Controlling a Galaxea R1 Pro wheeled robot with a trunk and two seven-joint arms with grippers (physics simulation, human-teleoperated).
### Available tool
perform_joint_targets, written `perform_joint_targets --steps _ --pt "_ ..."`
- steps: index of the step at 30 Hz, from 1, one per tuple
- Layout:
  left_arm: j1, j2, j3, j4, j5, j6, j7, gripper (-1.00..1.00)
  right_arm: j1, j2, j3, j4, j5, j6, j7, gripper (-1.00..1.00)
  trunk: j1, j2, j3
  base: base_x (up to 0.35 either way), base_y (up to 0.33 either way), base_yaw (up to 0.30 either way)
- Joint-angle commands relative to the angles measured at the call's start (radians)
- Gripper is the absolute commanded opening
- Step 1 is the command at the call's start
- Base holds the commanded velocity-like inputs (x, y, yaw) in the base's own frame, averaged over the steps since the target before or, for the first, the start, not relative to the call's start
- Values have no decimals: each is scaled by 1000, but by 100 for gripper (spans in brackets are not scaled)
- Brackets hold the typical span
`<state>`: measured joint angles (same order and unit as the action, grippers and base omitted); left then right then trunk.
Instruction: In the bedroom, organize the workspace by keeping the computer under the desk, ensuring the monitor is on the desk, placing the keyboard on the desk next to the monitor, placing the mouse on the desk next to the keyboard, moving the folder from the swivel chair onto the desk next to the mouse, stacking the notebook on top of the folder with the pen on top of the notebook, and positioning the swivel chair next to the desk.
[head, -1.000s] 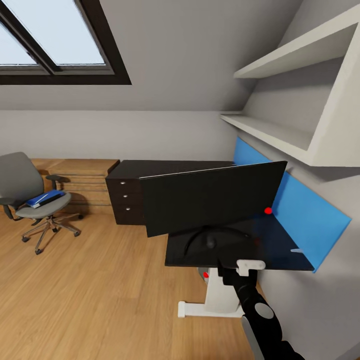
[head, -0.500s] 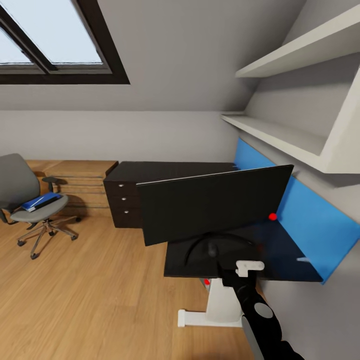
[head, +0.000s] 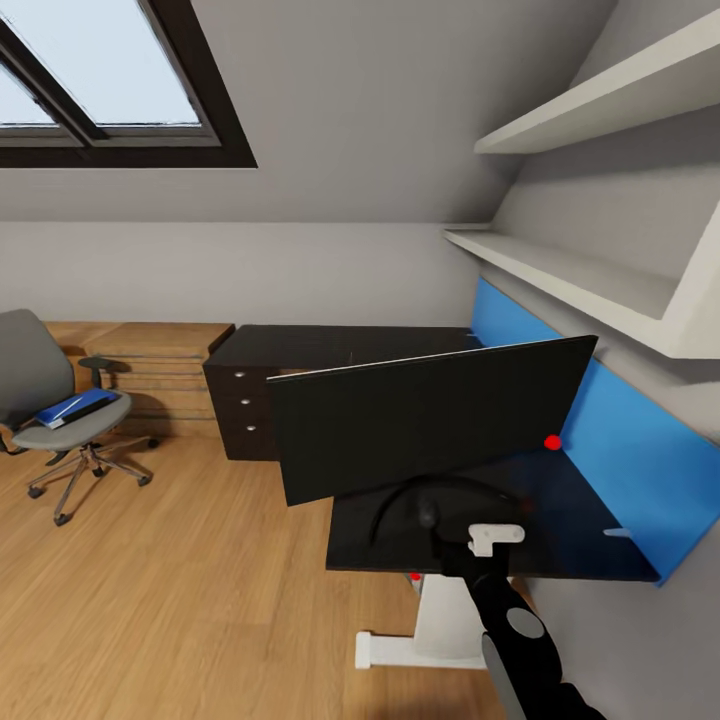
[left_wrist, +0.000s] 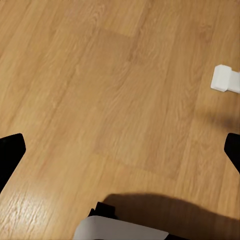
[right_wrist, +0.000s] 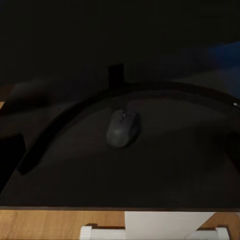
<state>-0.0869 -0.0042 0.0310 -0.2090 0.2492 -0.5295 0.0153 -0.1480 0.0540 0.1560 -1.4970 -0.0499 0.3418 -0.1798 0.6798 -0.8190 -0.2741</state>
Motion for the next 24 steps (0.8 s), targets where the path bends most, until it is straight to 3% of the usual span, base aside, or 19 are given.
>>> perform_joint_targets --steps 1,24 --pt "-1 0 3 0 -2 -3 2 100 -1 0 2 1 -5 5 -7 100 0 -1 -1 14 0 0" --pt "-1 0 3 0 -2 -3 2 100 -1 1 37 37 -5 -4 -4 100 0 -1 -1 2 0 0"
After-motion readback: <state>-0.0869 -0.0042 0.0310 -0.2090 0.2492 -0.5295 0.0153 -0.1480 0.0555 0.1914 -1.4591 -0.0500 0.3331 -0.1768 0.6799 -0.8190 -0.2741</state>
